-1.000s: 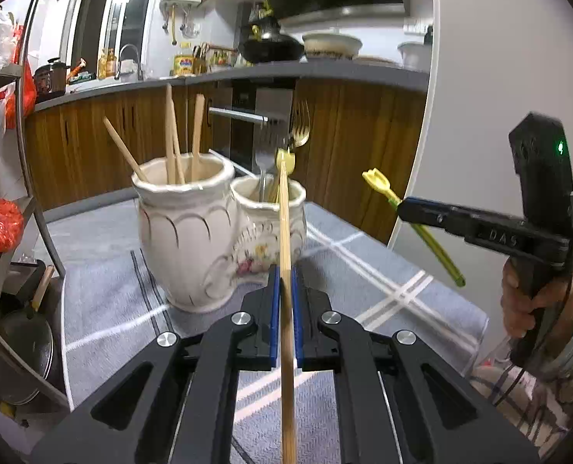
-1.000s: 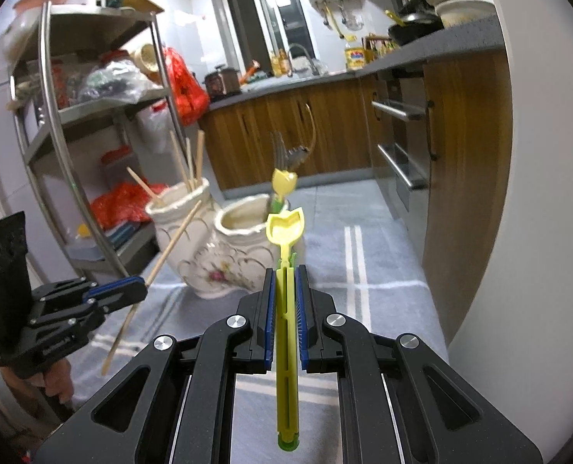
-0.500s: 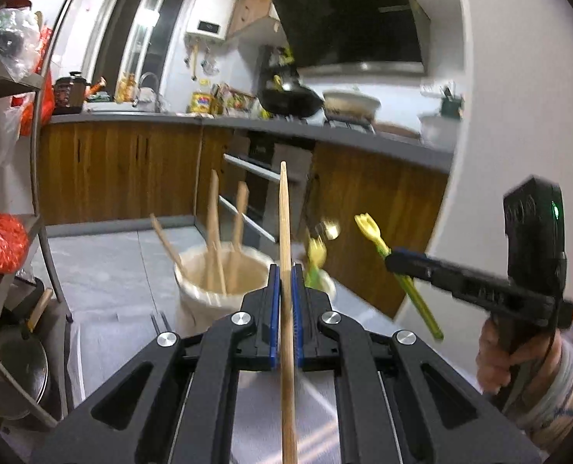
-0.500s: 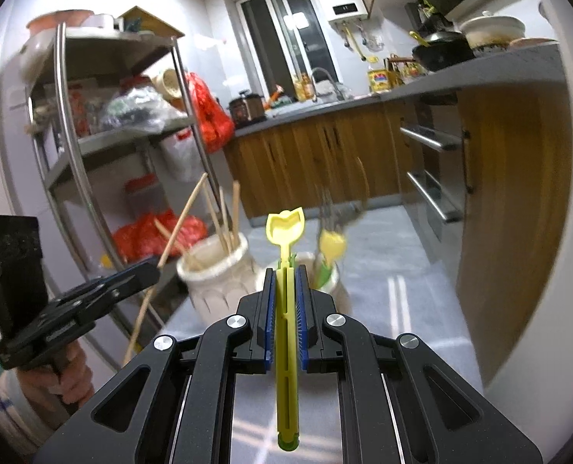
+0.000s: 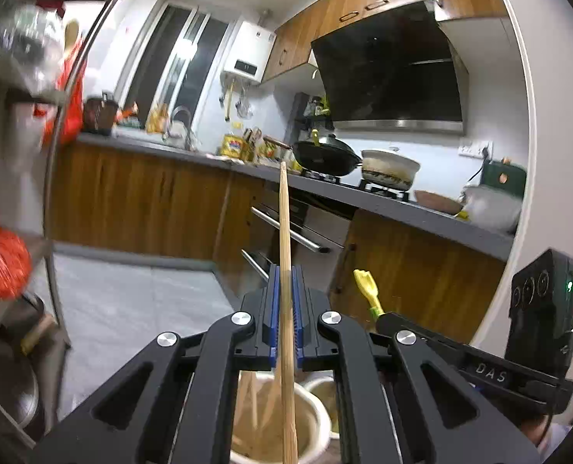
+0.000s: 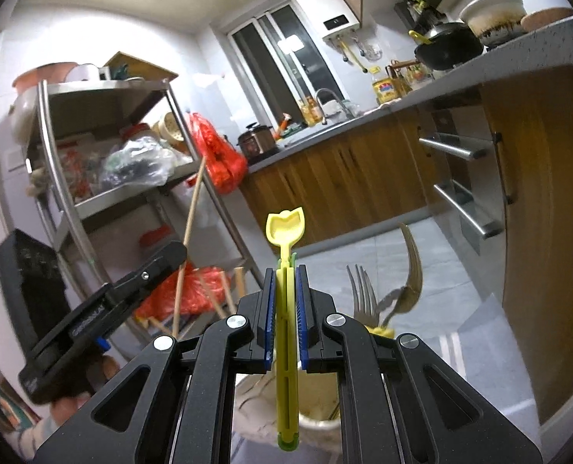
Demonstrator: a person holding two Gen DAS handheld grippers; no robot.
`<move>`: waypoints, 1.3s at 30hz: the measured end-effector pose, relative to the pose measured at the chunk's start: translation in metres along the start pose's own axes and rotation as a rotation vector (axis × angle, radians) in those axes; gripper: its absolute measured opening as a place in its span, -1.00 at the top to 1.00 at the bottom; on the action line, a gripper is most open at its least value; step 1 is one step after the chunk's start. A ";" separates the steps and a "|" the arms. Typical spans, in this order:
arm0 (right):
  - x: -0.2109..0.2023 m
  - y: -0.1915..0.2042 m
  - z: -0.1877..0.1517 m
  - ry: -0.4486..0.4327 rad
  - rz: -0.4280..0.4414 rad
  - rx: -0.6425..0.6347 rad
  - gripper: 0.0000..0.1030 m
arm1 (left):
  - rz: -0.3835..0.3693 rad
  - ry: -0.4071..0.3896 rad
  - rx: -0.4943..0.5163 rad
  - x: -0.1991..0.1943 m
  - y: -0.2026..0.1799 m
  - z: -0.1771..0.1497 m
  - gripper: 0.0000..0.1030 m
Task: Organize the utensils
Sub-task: 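Lower the chopstick into the tall compartment with left while right lowers spoon into small one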
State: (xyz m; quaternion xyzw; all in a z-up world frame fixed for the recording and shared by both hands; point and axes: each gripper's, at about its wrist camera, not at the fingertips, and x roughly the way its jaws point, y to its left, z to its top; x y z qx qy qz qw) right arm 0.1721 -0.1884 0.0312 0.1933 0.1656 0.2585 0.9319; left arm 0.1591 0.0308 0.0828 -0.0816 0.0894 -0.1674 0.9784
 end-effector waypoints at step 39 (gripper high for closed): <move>0.005 -0.007 -0.047 0.070 -0.019 -0.112 0.79 | 0.033 0.128 0.174 -0.014 -0.016 -0.055 0.89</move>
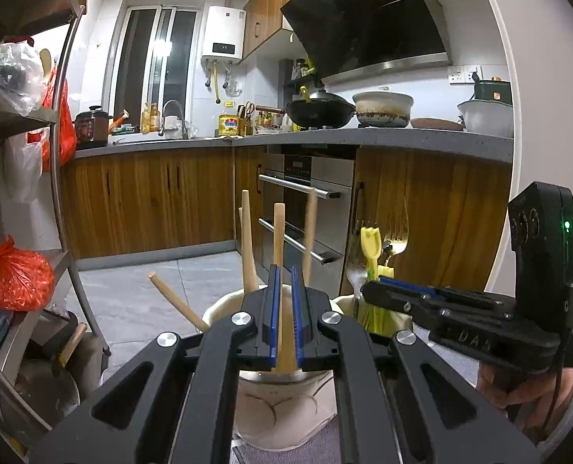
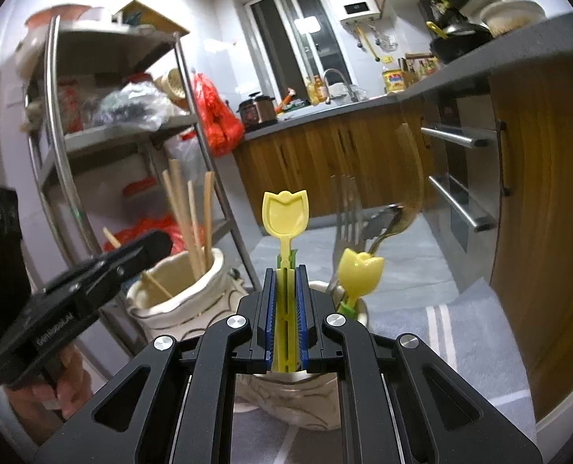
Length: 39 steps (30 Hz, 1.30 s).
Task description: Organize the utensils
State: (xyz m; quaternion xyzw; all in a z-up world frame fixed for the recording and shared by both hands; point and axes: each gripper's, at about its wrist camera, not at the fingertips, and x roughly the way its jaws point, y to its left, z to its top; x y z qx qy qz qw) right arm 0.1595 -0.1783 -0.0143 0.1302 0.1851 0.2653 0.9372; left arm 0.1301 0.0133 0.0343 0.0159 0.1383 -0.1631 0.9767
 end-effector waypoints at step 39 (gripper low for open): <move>-0.060 0.015 -0.028 0.098 -0.075 -0.096 0.57 | -0.022 0.082 -0.029 -0.051 0.000 -0.026 0.85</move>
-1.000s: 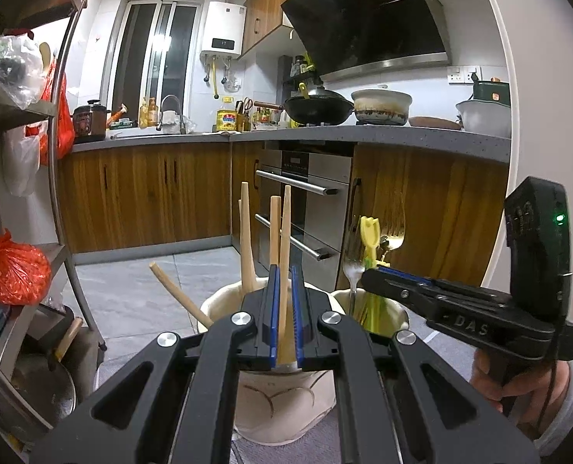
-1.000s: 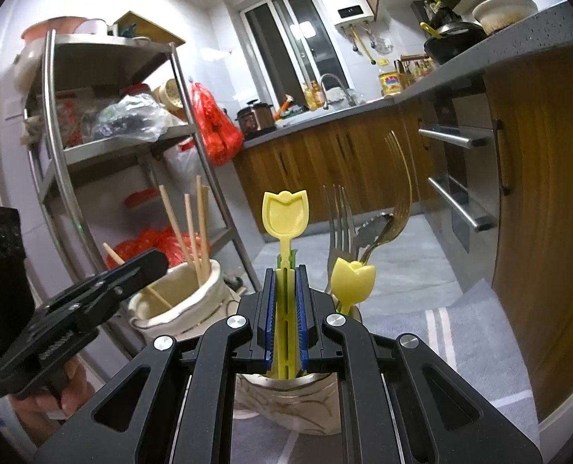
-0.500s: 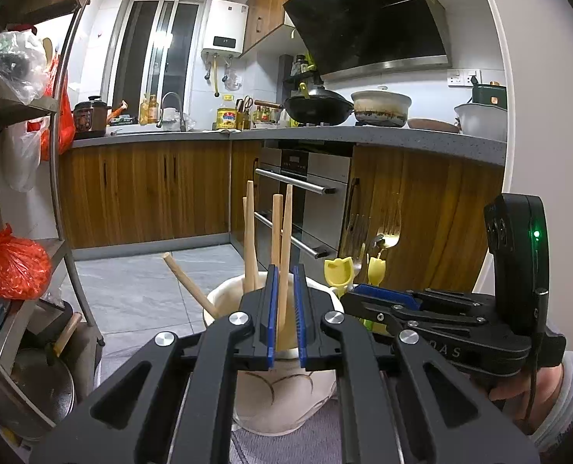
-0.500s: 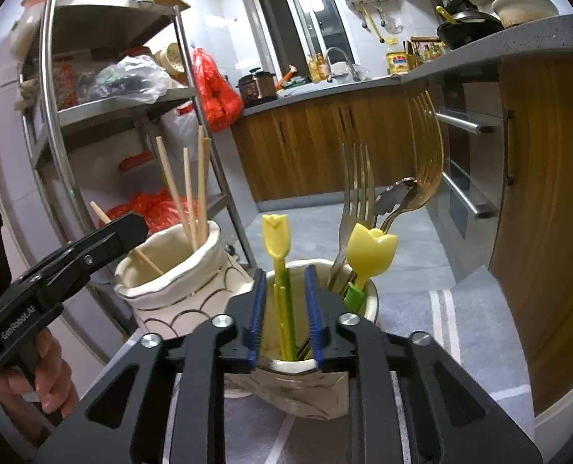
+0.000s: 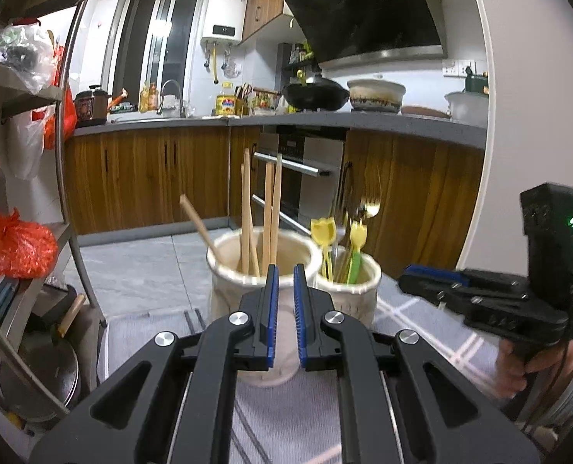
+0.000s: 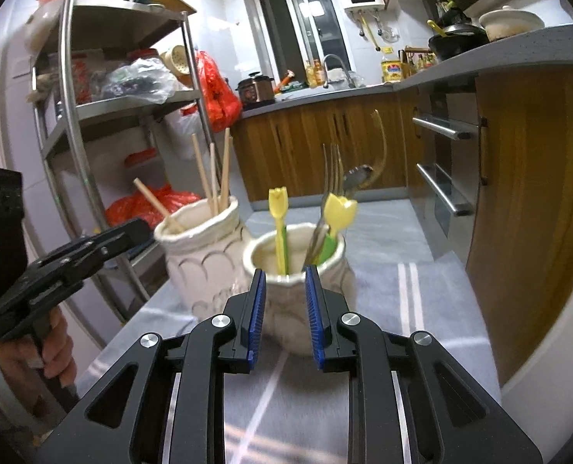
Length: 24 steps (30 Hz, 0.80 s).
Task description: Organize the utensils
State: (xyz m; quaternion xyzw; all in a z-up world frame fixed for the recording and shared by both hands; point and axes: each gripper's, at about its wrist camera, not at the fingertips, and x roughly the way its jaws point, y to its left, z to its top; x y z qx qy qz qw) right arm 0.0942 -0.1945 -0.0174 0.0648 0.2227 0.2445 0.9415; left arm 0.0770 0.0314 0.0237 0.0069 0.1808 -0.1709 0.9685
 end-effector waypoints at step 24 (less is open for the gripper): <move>-0.026 -0.001 -0.011 -0.074 -0.140 -0.110 -0.85 | 0.122 -0.003 -0.005 -0.015 0.001 -0.023 -0.57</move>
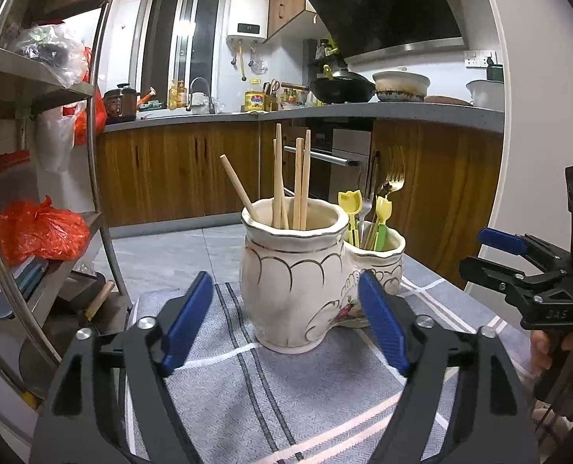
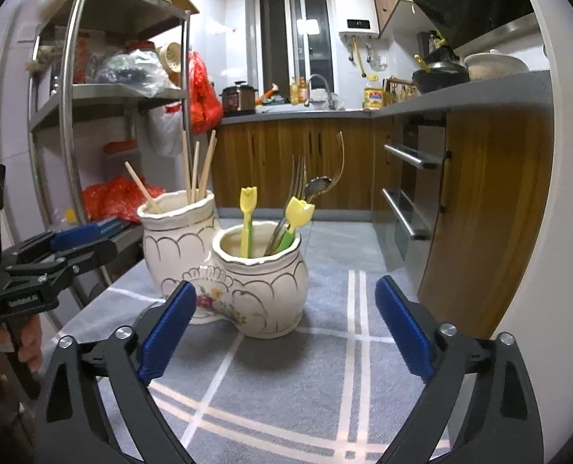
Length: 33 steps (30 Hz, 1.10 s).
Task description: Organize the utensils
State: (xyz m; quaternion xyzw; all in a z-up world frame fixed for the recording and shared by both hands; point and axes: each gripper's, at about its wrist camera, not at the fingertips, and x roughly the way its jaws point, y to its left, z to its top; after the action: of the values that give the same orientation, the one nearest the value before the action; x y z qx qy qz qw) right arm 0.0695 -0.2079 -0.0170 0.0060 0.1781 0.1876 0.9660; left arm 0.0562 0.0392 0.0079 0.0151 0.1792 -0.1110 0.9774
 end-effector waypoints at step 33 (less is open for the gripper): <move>0.003 0.008 -0.007 -0.063 -0.056 -0.028 -0.90 | 0.048 -0.037 0.030 0.004 -0.007 -0.012 -0.89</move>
State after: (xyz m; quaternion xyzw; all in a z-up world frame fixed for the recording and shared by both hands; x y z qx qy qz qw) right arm 0.0669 -0.1992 -0.0237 -0.0066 0.1448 0.1626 0.9760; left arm 0.0541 0.0326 -0.0048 0.0320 0.1589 -0.0904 0.9826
